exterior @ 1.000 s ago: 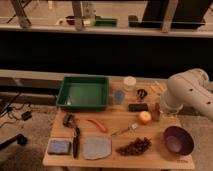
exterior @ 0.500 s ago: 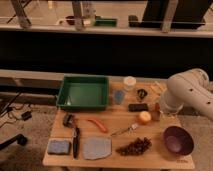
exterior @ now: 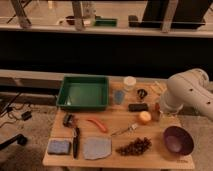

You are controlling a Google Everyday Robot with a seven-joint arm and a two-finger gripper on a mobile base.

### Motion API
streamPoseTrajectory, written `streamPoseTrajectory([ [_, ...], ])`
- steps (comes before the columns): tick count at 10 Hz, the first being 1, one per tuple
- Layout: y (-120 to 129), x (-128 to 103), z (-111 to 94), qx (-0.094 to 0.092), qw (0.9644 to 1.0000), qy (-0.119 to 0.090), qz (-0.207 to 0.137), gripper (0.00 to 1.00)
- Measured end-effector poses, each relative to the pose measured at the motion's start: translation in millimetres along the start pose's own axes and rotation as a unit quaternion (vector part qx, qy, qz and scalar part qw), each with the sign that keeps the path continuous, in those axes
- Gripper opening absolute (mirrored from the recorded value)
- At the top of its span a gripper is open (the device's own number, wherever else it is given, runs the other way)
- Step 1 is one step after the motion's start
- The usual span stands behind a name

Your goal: Place apple in paper cup

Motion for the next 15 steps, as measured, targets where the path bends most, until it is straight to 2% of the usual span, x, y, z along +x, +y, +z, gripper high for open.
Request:
streamPoseTrajectory([
  [5, -2, -2, 3, 0.005, 1.0, -0.002, -0.003, 0.8],
  [9, -15, -20, 20, 0.012, 0.9996, -0.017, -0.017, 0.8],
  [11, -22, -29, 30, 0.005, 0.9989, -0.042, -0.018, 0.8],
  [13, -22, -31, 41, -0.023, 0.996, -0.086, 0.0, 0.8],
  [15, -25, -37, 53, -0.043, 0.9938, -0.103, 0.005, 0.8],
])
